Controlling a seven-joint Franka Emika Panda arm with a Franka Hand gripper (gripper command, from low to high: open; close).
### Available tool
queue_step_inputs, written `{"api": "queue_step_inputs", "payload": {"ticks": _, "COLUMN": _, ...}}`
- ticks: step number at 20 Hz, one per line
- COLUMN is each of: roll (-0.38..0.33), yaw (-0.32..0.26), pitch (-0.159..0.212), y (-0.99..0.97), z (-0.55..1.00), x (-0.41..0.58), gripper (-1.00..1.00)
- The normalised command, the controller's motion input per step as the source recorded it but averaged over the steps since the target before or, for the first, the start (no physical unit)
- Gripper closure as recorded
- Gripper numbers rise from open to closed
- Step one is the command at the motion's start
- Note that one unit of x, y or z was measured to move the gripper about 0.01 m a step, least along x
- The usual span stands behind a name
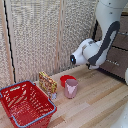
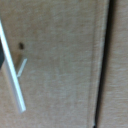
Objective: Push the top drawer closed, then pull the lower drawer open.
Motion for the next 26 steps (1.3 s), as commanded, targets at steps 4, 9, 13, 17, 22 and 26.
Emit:
{"api": "queue_step_inputs", "payload": {"ticks": 4, "roll": 0.078, "yaw": 0.035, "pitch": -0.052, "y": -0.32, "z": -0.06, "x": 0.041, "gripper": -1.00}}
{"api": "queue_step_inputs", "payload": {"ticks": 9, "roll": 0.070, "yaw": 0.041, "pitch": -0.018, "y": -0.57, "z": 0.01, "x": 0.093, "gripper": -1.00}}
{"api": "queue_step_inputs", "payload": {"ticks": 13, "roll": 0.002, "yaw": 0.034, "pitch": 0.007, "y": -0.55, "z": 0.01, "x": 0.165, "gripper": -1.00}}
{"api": "queue_step_inputs", "payload": {"ticks": 17, "roll": 0.006, "yaw": 0.005, "pitch": 0.049, "y": -0.16, "z": -0.06, "x": 0.164, "gripper": 1.00}}
{"api": "queue_step_inputs", "payload": {"ticks": 22, "roll": -0.008, "yaw": 0.000, "pitch": 0.017, "y": 0.05, "z": -0.08, "x": 0.065, "gripper": 1.00}}
{"api": "queue_step_inputs", "payload": {"ticks": 26, "roll": -0.013, "yaw": 0.027, "pitch": 0.003, "y": 0.02, "z": -0.08, "x": 0.064, "gripper": 1.00}}
